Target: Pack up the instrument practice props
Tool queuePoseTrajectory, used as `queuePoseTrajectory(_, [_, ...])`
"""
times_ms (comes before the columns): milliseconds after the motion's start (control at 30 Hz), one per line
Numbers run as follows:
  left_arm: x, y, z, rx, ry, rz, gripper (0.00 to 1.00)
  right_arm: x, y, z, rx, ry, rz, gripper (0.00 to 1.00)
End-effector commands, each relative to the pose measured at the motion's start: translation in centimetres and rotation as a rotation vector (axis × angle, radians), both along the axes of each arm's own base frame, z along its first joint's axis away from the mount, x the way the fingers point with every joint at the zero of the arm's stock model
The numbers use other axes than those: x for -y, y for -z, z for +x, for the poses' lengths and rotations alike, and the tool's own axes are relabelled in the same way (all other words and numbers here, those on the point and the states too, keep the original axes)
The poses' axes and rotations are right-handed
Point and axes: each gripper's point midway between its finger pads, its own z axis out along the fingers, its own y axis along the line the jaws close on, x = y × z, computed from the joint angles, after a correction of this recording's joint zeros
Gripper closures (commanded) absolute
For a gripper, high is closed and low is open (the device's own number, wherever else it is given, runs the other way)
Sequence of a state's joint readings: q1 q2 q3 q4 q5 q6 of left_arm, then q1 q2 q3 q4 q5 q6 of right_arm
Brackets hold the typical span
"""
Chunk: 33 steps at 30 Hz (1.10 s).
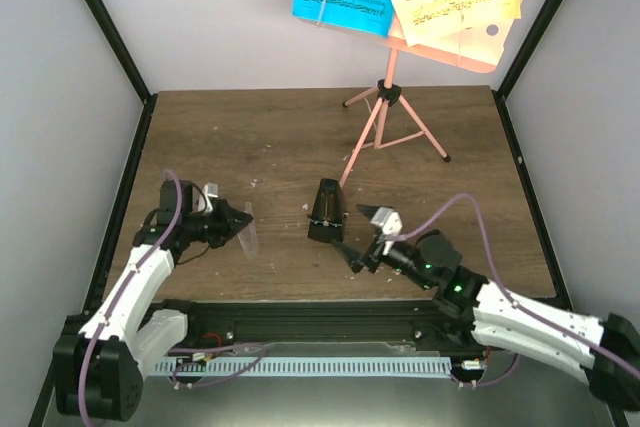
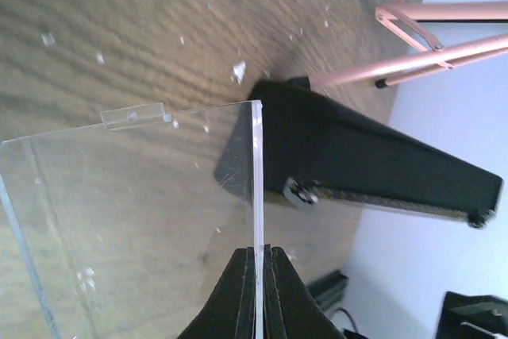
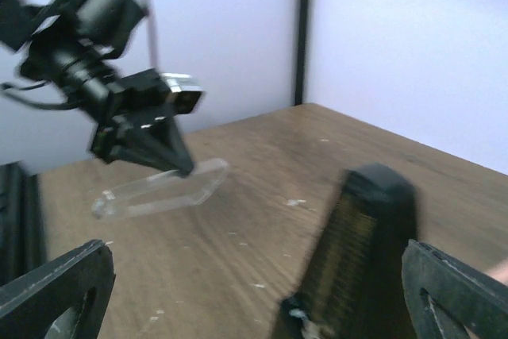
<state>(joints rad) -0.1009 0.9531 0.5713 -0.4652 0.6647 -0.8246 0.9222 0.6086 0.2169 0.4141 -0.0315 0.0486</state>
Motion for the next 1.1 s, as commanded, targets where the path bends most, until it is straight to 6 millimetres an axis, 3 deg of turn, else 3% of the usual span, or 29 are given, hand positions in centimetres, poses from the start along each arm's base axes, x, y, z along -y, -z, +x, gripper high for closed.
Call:
queuePoseTrajectory(0, [2.1, -1.3, -2.3, -0.173, -0.029, -0.196, 1.00, -4.4, -4.0, -2.1, 0.231, -0.093, -0.053, 0.00])
queuePoseTrajectory(233, [2.4, -3.7, -2.3, -0.206, -0.088, -0.263, 1.00, -10.2, -4.7, -4.5, 0.353, -0.184, -0.090, 0.01])
queuePoseTrajectory(467, [3.1, -4.1, -3.0, -0.284, -0.086, -0.308, 1.00, -14.2, -3.8, -5.6, 0.456, -0.239, -0.142, 0.01])
queuePoseTrajectory(500, [3.2, -4.3, -2.9, -0.282, -0.081, -0.317, 1.00, -14.9, -3.6, -6.6, 0.466, -0.274, -0.142, 0.02])
queuePoseTrajectory(733, [4.0, -4.1, -3.5, -0.322, -0.046, -0.357, 1.00, -18.0, -1.8, -7.6, 0.519, -0.372, -0.195, 0.07])
queuePoseTrajectory(1067, [4.7, -4.4, -3.8, -0.317, -0.007, -0.376, 1.00, -20.1, 1.7, -6.1, 0.553, -0.335, -0.307, 0.25])
